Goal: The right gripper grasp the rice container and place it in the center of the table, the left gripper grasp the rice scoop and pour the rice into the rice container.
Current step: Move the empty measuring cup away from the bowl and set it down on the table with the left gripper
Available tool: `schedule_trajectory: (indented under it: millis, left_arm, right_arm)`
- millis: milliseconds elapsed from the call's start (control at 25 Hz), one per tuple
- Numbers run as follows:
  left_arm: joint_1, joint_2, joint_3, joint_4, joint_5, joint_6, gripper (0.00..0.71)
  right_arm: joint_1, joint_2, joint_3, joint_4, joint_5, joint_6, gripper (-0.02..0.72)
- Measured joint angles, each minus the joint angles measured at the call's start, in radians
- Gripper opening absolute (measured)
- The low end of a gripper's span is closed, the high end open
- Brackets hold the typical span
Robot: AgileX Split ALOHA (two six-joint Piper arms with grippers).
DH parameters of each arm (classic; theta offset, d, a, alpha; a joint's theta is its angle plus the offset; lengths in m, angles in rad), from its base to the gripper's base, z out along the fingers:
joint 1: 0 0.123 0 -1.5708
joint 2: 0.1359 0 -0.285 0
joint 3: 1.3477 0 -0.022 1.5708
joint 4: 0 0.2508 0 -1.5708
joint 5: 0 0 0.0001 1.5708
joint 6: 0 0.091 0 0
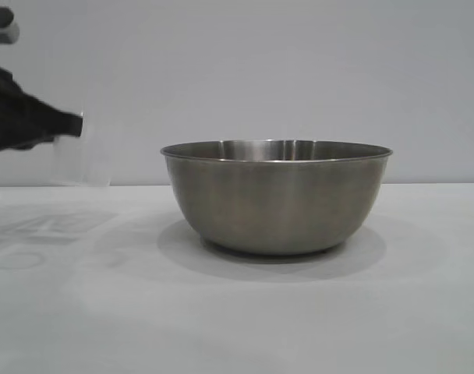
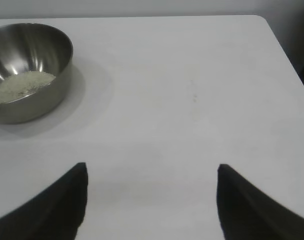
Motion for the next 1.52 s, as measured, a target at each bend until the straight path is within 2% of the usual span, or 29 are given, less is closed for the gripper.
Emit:
schedule_trajectory:
  millis: [680, 720, 760, 880, 920, 960, 1000, 1520]
  left_arm:
    - [0.0, 0.048, 0.014, 0.046, -0.002, -0.048, 0.0]
    - [0.0, 0.048, 0.014, 0.058, -0.002, -0.048, 0.048]
    - [0.0, 0.048, 0.014, 0.066, -0.002, -0.048, 0.048]
    - [0.0, 0.048, 0.014, 0.071, -0.002, -0.049, 0.165]
    - [0.0, 0.048, 0.014, 0.071, -0.002, -0.049, 0.188]
    - [0.0, 0.048, 0.014, 0.07, -0.002, -0.049, 0.17]
    - [0.0, 0.048, 0.014, 0.07, -0.002, -0.049, 0.216]
    - [0.0, 0.03, 0.158, 0.074, -0.003, -0.076, 0.208]
  right_arm:
    - [0.0, 0.0, 0.0, 0.0, 0.0, 0.0, 0.465]
    - [0.0, 0.0, 0.0, 0.0, 0.0, 0.0, 0.465]
    - [0.0, 0.0, 0.0, 0.0, 0.0, 0.0, 0.465]
    - [0.0, 0.0, 0.0, 0.0, 0.0, 0.0, 0.465]
    - [0.0, 0.0, 0.0, 0.0, 0.0, 0.0, 0.465]
    - [0.0, 0.0, 0.0, 0.0, 0.0, 0.0, 0.465]
    - [0.0, 0.0, 0.0, 0.0, 0.0, 0.0, 0.465]
    - [0.0, 0.0, 0.0, 0.0, 0.0, 0.0, 0.465]
